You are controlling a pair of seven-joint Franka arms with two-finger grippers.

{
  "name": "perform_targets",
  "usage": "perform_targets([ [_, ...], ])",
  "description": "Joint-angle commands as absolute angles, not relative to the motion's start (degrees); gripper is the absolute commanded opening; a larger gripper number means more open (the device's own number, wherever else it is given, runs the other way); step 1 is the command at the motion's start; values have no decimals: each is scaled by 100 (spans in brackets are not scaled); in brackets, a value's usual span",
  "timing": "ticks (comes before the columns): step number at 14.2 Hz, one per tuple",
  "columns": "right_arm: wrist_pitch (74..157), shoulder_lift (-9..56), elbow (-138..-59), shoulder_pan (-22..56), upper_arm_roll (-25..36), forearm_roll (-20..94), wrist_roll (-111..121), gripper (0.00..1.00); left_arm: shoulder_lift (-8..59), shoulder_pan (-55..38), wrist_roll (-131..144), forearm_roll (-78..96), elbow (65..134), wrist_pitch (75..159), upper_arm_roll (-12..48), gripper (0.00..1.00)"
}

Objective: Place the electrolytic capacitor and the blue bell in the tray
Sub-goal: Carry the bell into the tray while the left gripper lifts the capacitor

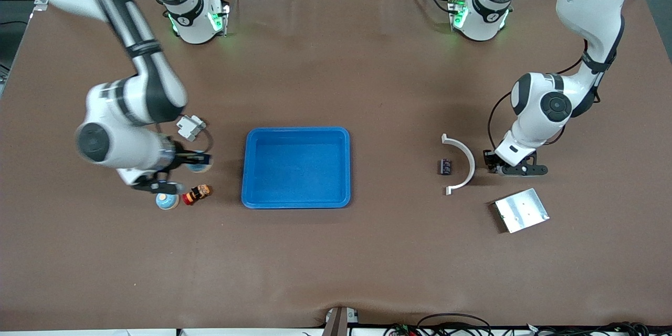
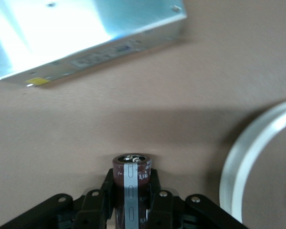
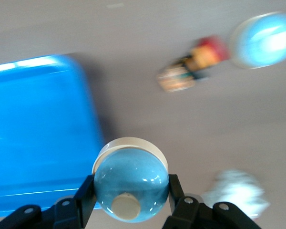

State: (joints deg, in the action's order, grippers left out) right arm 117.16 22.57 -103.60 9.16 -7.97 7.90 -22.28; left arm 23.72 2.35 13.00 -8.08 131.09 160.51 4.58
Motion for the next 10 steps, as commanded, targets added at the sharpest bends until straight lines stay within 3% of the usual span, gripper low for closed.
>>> perform_targets([
  [1, 12233, 2802, -10187, 1572, -703, 1055, -2968, 22, 2101, 334, 2360, -896, 12807, 15226, 501, 0],
  [4, 12349, 2918, -10239, 1845, -703, 1063, -3085, 22, 1820, 299, 2759, -888, 12403, 14250, 580, 0],
  [7, 12331, 2997, -10266, 1916, -694, 1055, -3313, 23, 1679, 308, 3741, -738, 11850, 13319, 1036, 0],
  [10, 12489, 3251, -10266, 1968, -694, 1063, -3357, 30, 1766, 281, 5382, -214, 11226, 12737, 1467, 0],
])
